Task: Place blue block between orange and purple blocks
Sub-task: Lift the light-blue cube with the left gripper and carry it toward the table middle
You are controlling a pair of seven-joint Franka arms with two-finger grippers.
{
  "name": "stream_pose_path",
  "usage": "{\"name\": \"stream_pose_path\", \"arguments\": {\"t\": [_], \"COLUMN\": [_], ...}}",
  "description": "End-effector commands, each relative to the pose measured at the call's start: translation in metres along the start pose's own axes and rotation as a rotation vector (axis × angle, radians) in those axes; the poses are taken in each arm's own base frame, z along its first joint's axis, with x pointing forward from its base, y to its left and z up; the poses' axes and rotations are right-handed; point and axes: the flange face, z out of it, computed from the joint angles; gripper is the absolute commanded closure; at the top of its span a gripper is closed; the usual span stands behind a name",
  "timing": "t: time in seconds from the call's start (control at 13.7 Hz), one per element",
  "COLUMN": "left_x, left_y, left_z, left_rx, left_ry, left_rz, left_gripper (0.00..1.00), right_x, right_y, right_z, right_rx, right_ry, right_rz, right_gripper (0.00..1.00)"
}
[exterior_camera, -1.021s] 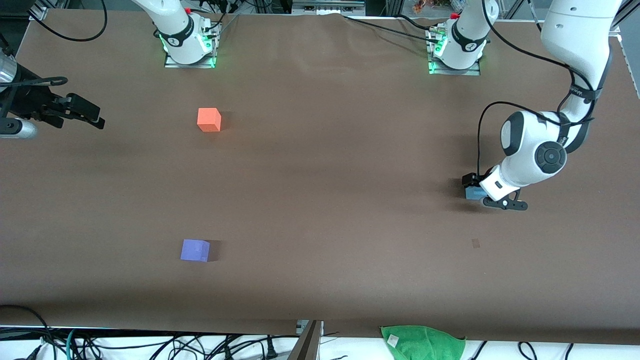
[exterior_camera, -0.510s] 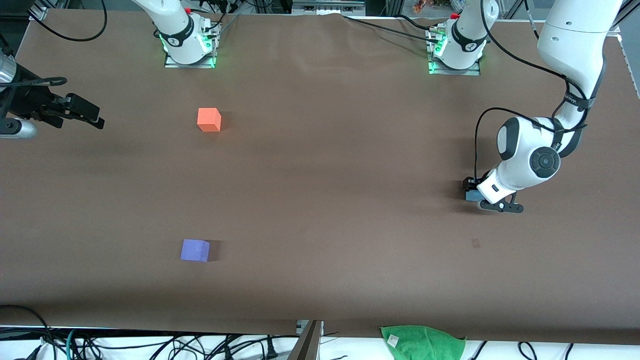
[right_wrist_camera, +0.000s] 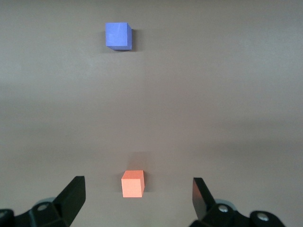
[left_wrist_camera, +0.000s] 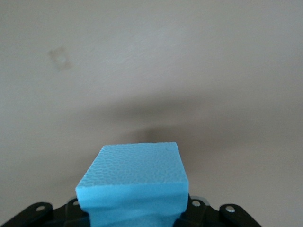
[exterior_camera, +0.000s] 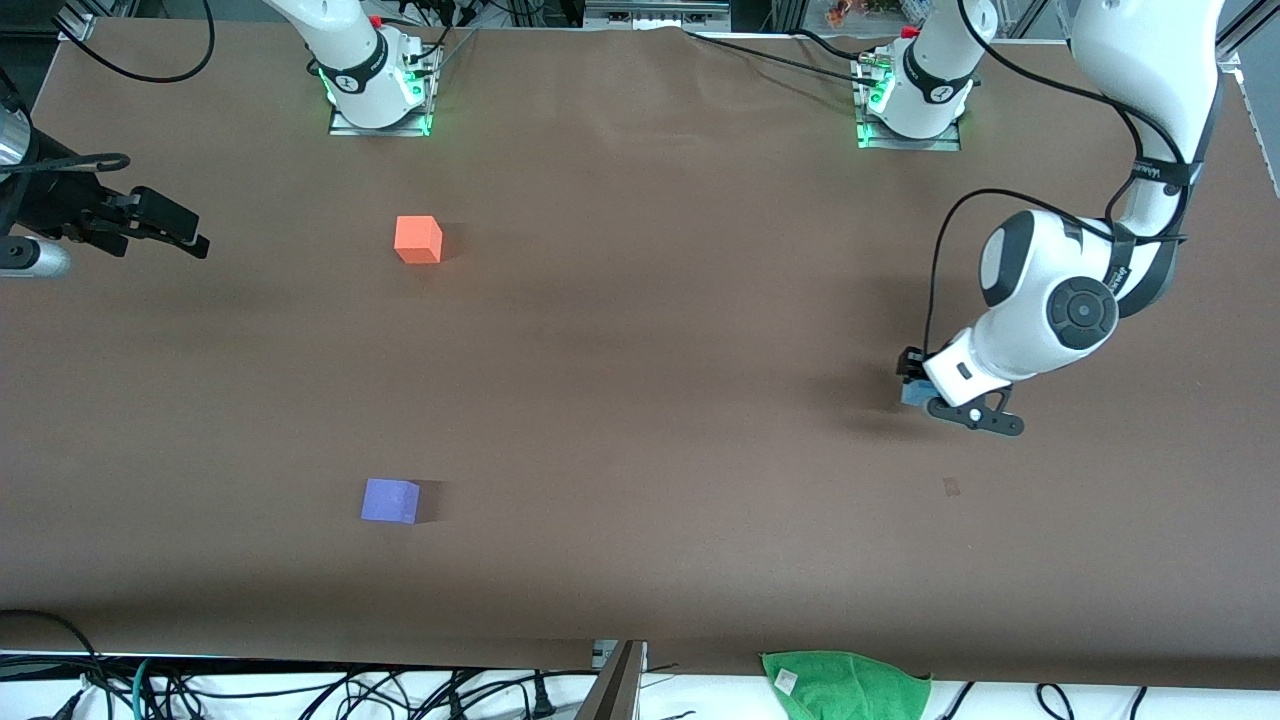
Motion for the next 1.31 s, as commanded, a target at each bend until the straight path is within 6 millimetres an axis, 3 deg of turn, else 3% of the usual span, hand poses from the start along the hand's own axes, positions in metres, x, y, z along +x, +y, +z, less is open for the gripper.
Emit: {"name": "stream_pose_path", "arguments": {"t": [0.0,0.22,0.36,0.58,0.8,0.95,1.02,1.24], "left_x": [0.018,0.043,0.056,0.059,0.06,0.06,0.06,0.049], "left_y": [0.065,0.175,0.218,0.252,0.31,0.314,0.318,0.359], "left_z": [-0.03,-0.038,-0.029,-0.014,-0.013,-0.009,0.004,0.039], "left_rx": [-0.005,-0.014,-0.029,-0.04,-0.08,-0.08,-0.076,-0.076], "left_ry": [0.005,-0.009,-0.005,-0.012,0.004,0.001,-0.014,0.004], "left_rz": [-0.033,-0.105,-0.186,-0.224,-0.267,-0.278,-0.277,-0.244], "left_gripper": [0.97,0.98,0.98,0.98,0.98,0.97,0.97,0.95], "right_x": [0.002,0.003,0.005,0.005,0.005,0.005,0.005,0.005], "right_y": [0.003,0.006,0.005,0.006,0.005,0.001,0.001,0.004], "right_z": [0.0,-0.002,0.0,0.001,0.0,0.001,0.0,0.002], "right_rx": [0.02,0.019,0.018,0.015,0.017,0.017,0.015,0.019], "right_ry": [0.001,0.007,0.004,0.004,0.004,0.003,0.004,0.0], "right_rz": [-0.057,-0.057,-0.046,-0.044,0.01,0.04,0.04,0.048], "right_gripper": [0.0,0.0,0.0,0.0,0.0,0.0,0.0,0.0]}}
